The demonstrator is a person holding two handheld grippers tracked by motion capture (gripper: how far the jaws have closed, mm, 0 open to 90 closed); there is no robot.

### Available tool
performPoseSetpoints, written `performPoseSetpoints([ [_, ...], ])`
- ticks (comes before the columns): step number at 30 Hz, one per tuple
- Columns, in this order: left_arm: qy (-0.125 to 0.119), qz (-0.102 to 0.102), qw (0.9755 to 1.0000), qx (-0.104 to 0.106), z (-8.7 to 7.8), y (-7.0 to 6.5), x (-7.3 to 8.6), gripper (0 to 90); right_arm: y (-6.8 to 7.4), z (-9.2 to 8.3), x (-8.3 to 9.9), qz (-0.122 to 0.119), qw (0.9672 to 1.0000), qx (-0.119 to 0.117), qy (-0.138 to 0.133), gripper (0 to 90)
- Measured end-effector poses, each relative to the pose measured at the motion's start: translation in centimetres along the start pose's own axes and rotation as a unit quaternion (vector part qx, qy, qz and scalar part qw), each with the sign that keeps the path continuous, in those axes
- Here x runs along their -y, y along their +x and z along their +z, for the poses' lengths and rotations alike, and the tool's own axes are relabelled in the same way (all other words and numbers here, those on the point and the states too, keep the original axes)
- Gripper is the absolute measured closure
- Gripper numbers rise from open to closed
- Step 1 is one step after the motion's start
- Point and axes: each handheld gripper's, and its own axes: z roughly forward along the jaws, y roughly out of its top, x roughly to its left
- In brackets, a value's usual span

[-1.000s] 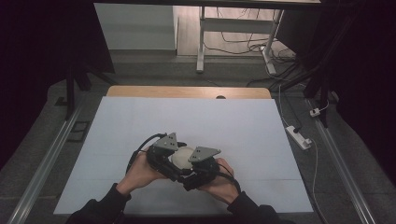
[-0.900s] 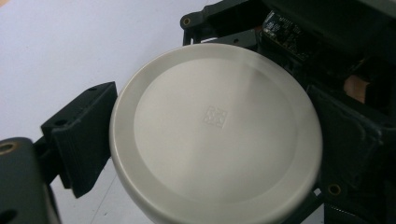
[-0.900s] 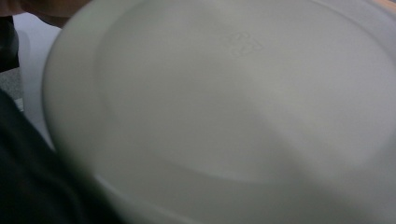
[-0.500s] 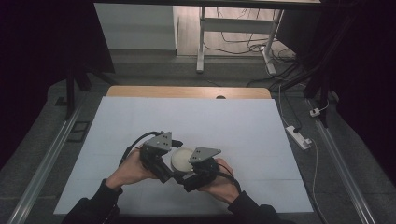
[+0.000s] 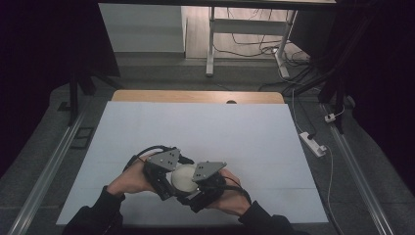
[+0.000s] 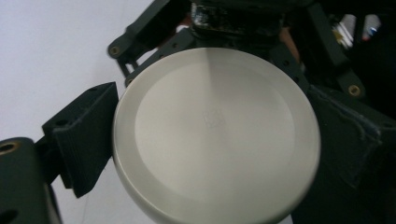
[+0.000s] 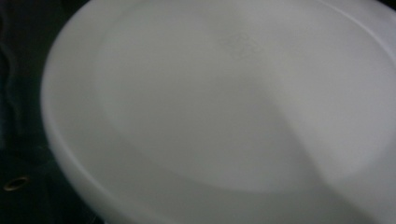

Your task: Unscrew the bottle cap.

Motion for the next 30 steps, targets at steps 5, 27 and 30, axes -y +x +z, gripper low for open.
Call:
performPoseSetpoints([
  [5, -0.007, -0.055, 0.9973, -0.049, 0.7, 0.4, -0.3, 8.4, -0.7, -0.2, 0.0, 0.027, 0.9984, 0.048, 0.008, 6.5],
  [27, -0.026, -0.077, 0.9964, -0.026, -0.8, 0.6, -0.5, 1.2, -1.3, -0.4, 0.3, 0.040, 0.9980, 0.049, 0.002, 6.5],
  [30, -0.009, -0.053, 0.9984, -0.015, -0.6, 0.5, -0.2, 2.0, -0.8, -0.3, 0.2, 0.028, 0.9993, 0.027, 0.001, 6.5],
])
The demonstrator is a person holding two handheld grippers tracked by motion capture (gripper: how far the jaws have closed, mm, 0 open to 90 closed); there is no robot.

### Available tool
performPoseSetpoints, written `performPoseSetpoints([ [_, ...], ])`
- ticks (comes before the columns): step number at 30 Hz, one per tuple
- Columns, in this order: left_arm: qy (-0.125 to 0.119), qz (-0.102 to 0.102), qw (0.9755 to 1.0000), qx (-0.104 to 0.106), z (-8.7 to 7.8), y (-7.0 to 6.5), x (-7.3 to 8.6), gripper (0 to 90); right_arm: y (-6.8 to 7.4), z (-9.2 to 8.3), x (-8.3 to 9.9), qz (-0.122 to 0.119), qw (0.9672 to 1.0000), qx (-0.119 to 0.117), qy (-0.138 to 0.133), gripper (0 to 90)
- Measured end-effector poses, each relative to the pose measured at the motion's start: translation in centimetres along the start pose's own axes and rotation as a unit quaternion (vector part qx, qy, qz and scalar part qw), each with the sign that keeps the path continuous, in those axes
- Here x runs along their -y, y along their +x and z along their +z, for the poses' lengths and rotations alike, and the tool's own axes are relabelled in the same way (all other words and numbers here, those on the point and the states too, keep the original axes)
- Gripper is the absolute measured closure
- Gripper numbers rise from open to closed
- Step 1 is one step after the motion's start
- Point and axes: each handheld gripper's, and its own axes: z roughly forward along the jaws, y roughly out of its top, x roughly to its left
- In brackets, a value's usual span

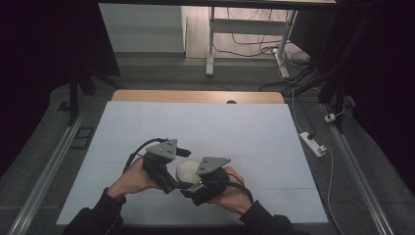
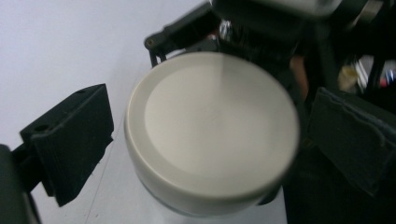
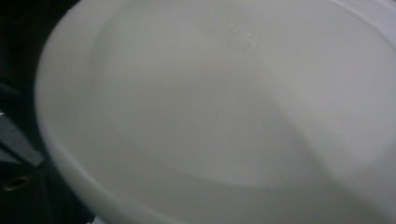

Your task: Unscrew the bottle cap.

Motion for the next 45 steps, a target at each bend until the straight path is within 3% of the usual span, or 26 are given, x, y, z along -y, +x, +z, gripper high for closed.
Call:
performPoseSetpoints([
  [3, 0.011, 0.023, 0.9996, 0.014, 0.5, -0.2, 0.1, 3.8, 0.5, 0.1, -0.2, -0.016, 0.9998, -0.014, 0.003, 6.5],
  [8, 0.015, 0.031, 0.9993, 0.012, 0.7, -0.5, 0.0, 7.8, 0.7, 0.1, -0.2, -0.022, 0.9996, -0.017, 0.007, 6.5],
  [11, 0.011, 0.021, 0.9997, -0.003, 0.9, -0.4, 0.0, 8.1, 0.5, 0.1, -0.1, -0.018, 0.9998, -0.008, 0.010, 6.5],
  [16, 0.016, 0.002, 0.9989, -0.044, 1.6, -0.5, -0.3, 8.3, 0.1, 0.3, 0.0, 0.000, 0.9996, 0.022, 0.020, 6.5],
  [24, 0.022, -0.043, 0.9937, -0.102, 2.9, -0.4, -0.6, 8.3, -0.6, 0.6, 0.3, 0.034, 0.9965, 0.068, 0.034, 6.6],
  [27, 0.017, -0.060, 0.9926, -0.104, 3.1, -0.3, -0.6, 8.4, -0.8, 0.6, 0.4, 0.040, 0.9959, 0.074, 0.034, 6.5],
  [32, 0.015, -0.069, 0.9921, -0.103, 3.0, -0.2, -0.7, 8.5, -1.0, 0.6, 0.5, 0.041, 0.9959, 0.074, 0.031, 6.6],
  [37, -0.017, -0.094, 0.9921, -0.081, 2.3, 0.3, -0.4, 8.6, -1.0, 0.5, 0.5, 0.039, 0.9963, 0.072, 0.026, 6.5],
  [42, -0.030, -0.098, 0.9914, -0.081, 1.6, 0.4, -0.4, 8.6, -1.2, 0.6, 0.7, 0.046, 0.9958, 0.074, 0.026, 6.5],
  [45, -0.031, -0.097, 0.9906, -0.092, 1.4, 0.3, -0.5, 8.6, -1.3, 0.5, 0.8, 0.047, 0.9957, 0.076, 0.023, 6.5],
])
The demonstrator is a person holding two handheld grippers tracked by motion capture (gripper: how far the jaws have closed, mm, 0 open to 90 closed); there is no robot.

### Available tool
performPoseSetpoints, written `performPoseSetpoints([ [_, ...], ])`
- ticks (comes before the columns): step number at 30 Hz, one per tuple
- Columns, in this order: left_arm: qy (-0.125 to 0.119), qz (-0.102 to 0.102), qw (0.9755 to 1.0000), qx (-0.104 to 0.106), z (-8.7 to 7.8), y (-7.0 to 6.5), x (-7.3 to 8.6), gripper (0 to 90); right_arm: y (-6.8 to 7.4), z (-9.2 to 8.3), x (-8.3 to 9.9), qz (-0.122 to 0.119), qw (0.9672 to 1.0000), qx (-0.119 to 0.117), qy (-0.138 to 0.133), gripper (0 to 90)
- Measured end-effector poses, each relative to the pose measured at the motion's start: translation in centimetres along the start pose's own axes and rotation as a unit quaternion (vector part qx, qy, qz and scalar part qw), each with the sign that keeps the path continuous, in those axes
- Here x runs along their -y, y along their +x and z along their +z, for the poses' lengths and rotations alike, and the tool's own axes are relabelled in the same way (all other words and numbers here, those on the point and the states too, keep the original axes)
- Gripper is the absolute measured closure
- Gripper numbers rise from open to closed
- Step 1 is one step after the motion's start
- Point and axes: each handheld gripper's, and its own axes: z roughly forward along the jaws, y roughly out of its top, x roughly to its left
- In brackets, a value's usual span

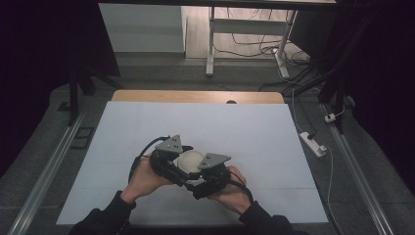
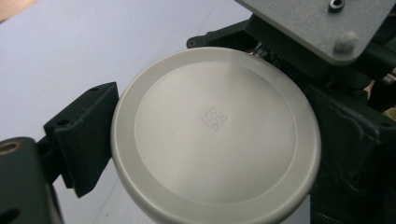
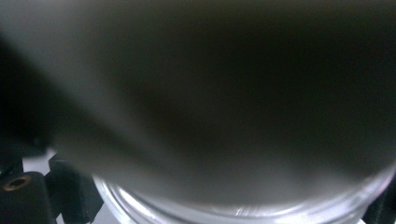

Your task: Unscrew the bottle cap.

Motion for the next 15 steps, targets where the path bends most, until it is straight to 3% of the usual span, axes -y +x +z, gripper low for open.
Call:
performPoseSetpoints([
  [15, -0.006, -0.001, 0.9997, -0.024, -1.4, 0.3, 0.2, 8.6, -1.0, -0.5, 0.2, 0.007, 0.9998, 0.015, -0.009, 6.6],
])
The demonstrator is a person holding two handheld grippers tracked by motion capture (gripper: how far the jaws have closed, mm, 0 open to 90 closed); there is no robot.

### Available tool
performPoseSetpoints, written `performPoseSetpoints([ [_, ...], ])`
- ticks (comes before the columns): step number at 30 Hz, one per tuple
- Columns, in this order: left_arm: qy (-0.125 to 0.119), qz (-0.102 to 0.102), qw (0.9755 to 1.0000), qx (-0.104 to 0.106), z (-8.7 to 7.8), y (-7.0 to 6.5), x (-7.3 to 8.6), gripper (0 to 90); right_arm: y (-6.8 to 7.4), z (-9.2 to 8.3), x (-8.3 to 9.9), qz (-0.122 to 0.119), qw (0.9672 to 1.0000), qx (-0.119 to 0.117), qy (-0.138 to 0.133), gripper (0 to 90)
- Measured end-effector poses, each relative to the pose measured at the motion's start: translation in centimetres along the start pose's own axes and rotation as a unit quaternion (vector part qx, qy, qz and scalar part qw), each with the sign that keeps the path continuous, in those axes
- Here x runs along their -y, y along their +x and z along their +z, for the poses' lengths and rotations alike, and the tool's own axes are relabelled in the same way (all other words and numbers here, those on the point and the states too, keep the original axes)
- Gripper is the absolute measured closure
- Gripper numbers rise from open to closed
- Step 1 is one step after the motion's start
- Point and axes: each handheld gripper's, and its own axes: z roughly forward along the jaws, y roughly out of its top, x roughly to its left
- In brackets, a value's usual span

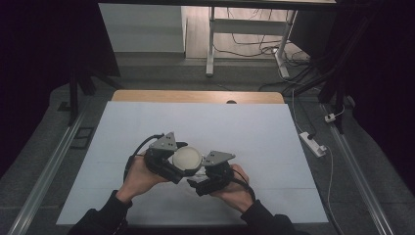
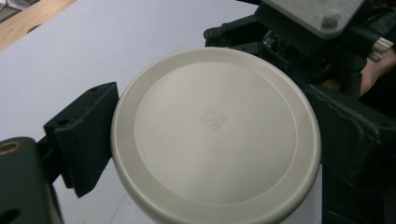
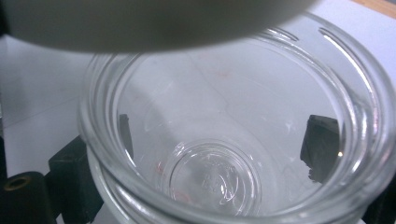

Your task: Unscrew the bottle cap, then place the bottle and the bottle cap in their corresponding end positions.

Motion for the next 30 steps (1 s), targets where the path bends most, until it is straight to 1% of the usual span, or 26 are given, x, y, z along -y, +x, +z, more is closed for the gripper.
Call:
performPoseSetpoints([
  [12, -0.005, -0.003, 1.0000, 0.001, -0.6, -0.3, 0.4, 8.6, -1.0, -0.6, -0.1, 0.009, 0.9998, 0.014, -0.011, 6.5],
  [26, -0.006, 0.006, 1.0000, 0.005, -0.7, -0.9, 0.9, 8.6, -2.2, -1.1, -0.1, 0.016, 0.9993, 0.029, -0.016, 6.5],
  [30, -0.005, 0.010, 0.9999, 0.008, -0.6, -1.1, 1.1, 8.6, -2.7, -1.1, -0.2, 0.024, 0.9990, 0.032, -0.019, 6.5],
])
